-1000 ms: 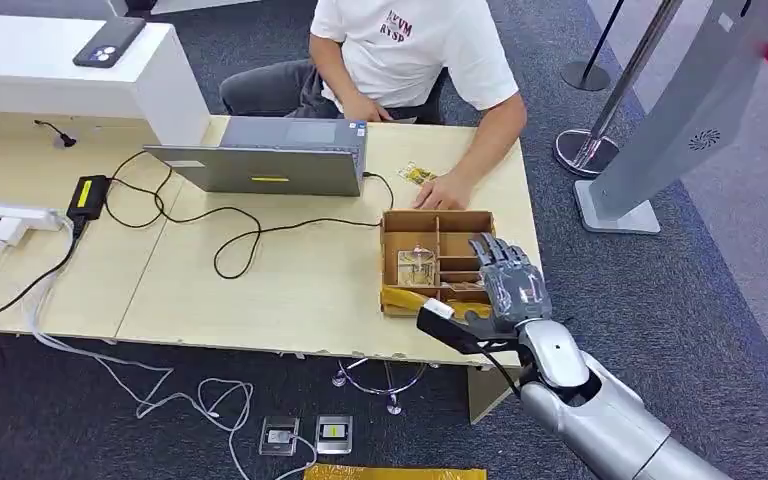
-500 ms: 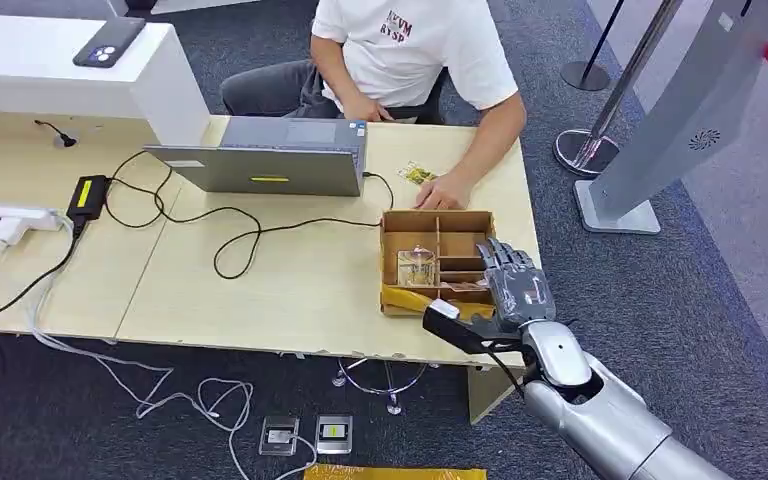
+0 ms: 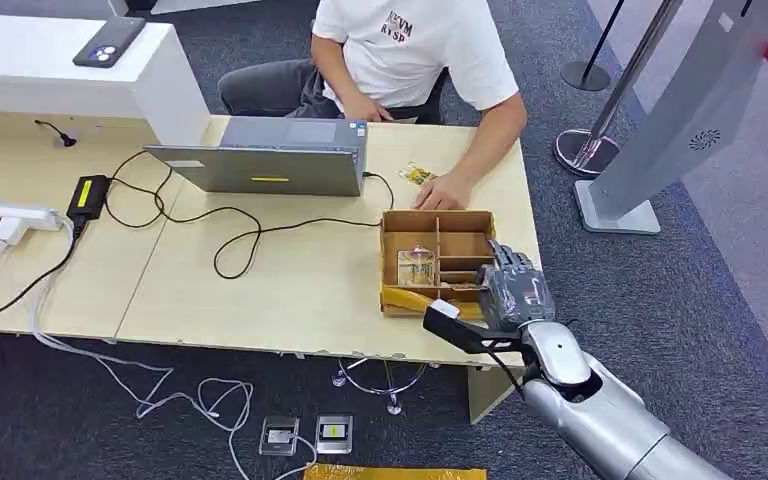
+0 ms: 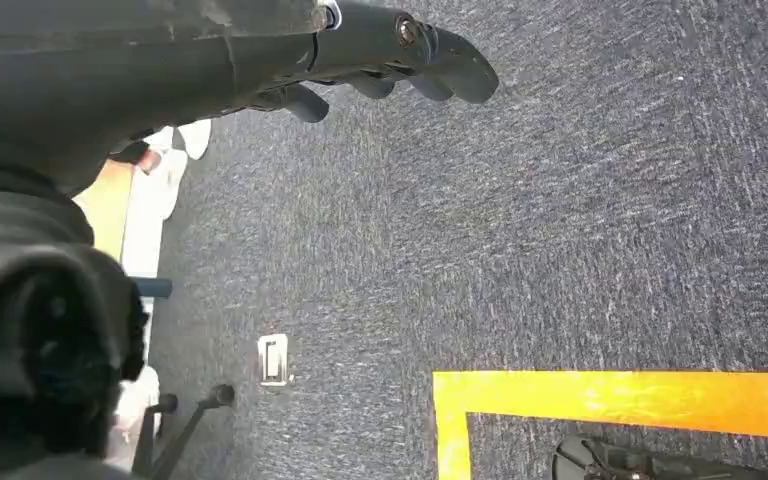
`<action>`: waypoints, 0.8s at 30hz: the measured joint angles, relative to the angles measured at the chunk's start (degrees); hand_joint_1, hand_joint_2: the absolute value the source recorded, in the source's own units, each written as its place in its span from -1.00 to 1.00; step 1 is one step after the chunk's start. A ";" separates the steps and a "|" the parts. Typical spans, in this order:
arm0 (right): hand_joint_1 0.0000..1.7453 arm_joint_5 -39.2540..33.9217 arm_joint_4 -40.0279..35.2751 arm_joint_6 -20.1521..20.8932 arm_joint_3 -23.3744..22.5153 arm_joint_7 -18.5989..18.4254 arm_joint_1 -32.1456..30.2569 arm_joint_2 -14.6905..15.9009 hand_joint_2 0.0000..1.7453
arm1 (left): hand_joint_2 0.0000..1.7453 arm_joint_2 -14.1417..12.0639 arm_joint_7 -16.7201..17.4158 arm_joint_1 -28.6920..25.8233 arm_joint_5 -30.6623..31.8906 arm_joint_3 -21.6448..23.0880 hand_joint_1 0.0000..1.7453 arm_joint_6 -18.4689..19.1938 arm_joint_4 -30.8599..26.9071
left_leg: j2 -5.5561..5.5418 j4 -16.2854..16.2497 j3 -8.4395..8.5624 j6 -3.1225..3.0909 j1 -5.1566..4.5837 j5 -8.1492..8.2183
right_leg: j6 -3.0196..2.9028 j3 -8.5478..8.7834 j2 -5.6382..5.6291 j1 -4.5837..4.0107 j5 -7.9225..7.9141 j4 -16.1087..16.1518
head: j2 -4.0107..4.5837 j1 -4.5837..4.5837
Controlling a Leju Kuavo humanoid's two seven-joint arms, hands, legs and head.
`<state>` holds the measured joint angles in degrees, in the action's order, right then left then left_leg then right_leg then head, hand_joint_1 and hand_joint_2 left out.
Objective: Pass the card to the sensor for recognition and then transmit it.
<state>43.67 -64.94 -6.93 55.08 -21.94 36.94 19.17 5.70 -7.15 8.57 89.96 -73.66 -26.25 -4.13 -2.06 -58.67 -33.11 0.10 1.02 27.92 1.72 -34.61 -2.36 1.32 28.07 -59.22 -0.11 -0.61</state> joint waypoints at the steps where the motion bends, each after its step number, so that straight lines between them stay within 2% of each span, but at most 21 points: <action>1: 0.94 -0.02 0.09 -0.02 0.00 0.00 0.15 -0.07 1.00 | -1.00 0.00 0.00 0.00 0.00 0.00 -1.00 0.00 0.00 | 0.00 0.00 0.00 0.00 0.00 0.00 | 0.00 0.00 0.00 0.00 0.00 0.00 | 0.00 0.02; 2: 1.00 -0.02 0.20 -0.07 0.00 0.09 0.27 -0.22 1.00 | -1.00 0.00 0.00 0.01 0.00 0.00 -1.00 0.00 0.00 | 0.00 0.00 0.00 0.00 0.00 0.00 | 0.00 0.00 -0.01 0.00 0.00 0.00 | -0.02 -0.02; 7: 0.80 -0.50 0.79 -0.48 0.00 1.05 0.64 -0.83 1.00 | -1.00 0.00 -0.09 0.02 0.00 0.00 -1.00 -0.02 0.00 | 0.00 0.00 0.00 0.00 0.00 0.00 | 0.00 0.00 0.00 0.00 0.00 0.00 | 0.00 0.00; 8: 0.88 -0.52 0.92 -0.48 0.09 1.11 0.76 -1.07 1.00 | -1.00 0.00 -0.15 0.03 0.00 0.00 -1.00 -0.04 0.00 | 0.00 0.00 0.00 0.00 0.00 0.00 | 0.00 0.00 0.00 0.00 0.00 0.00 | 0.00 0.00; 13: 1.00 -0.70 1.53 -0.70 0.22 1.44 0.91 -1.73 1.00 | -1.00 0.02 -0.22 0.06 0.00 0.00 -1.00 -0.09 0.00 | 0.00 0.00 0.00 0.00 0.00 0.00 | 0.00 0.00 0.00 0.00 0.00 0.00 | 0.00 0.00; 24: 1.00 -1.14 2.14 -1.07 0.83 1.55 1.06 -1.75 1.00 | -1.00 0.02 -0.20 0.08 0.00 0.04 -1.00 -0.07 0.00 | 0.00 0.00 0.00 0.00 0.00 0.00 | 0.00 0.00 0.00 0.00 0.00 0.00 | 0.00 0.00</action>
<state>42.53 -62.79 -8.00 55.91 -20.39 38.00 17.42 5.73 -7.34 8.65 89.96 -73.61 -26.32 -4.13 -2.06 -58.67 -33.11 0.10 1.02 27.92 1.72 -34.60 -2.37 1.31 28.07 -59.22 -0.11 -0.61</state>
